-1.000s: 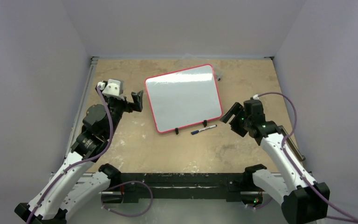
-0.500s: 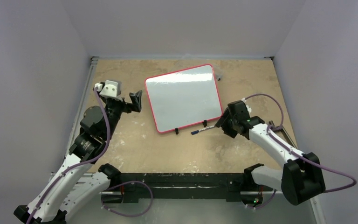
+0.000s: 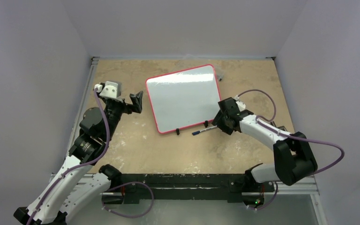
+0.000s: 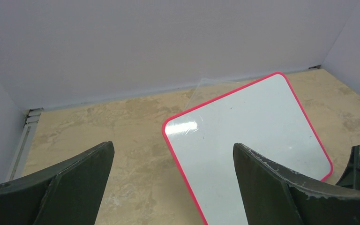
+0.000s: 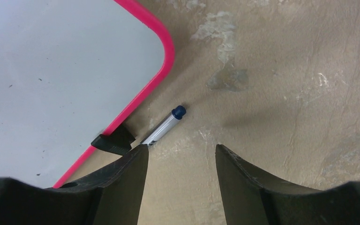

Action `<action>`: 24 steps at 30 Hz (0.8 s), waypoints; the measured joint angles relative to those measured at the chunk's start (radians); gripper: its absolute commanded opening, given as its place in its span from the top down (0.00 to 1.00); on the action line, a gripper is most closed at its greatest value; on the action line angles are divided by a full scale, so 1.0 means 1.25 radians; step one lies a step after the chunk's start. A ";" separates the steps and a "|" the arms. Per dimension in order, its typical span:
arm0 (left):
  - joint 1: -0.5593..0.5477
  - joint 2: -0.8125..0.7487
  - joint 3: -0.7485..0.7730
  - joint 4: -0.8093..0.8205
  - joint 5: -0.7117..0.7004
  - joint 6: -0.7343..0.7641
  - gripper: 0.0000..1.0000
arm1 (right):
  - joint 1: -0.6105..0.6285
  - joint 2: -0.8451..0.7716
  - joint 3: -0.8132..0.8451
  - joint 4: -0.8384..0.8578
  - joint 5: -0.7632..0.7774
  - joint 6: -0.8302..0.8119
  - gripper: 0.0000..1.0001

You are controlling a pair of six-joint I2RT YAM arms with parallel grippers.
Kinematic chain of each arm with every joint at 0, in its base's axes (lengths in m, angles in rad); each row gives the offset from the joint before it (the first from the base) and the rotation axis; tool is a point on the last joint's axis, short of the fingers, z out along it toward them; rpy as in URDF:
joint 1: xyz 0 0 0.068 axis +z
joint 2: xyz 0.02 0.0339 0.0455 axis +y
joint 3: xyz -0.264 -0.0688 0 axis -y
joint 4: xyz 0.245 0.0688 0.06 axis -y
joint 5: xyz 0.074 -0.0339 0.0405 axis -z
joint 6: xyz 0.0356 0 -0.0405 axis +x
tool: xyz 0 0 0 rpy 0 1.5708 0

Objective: Write a sentence on the whiteboard
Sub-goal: Open the whiteboard marker at the center of the board.

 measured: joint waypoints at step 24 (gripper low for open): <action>0.000 -0.004 0.000 0.000 0.008 -0.006 0.00 | 0.084 0.126 0.035 0.037 0.120 0.042 0.46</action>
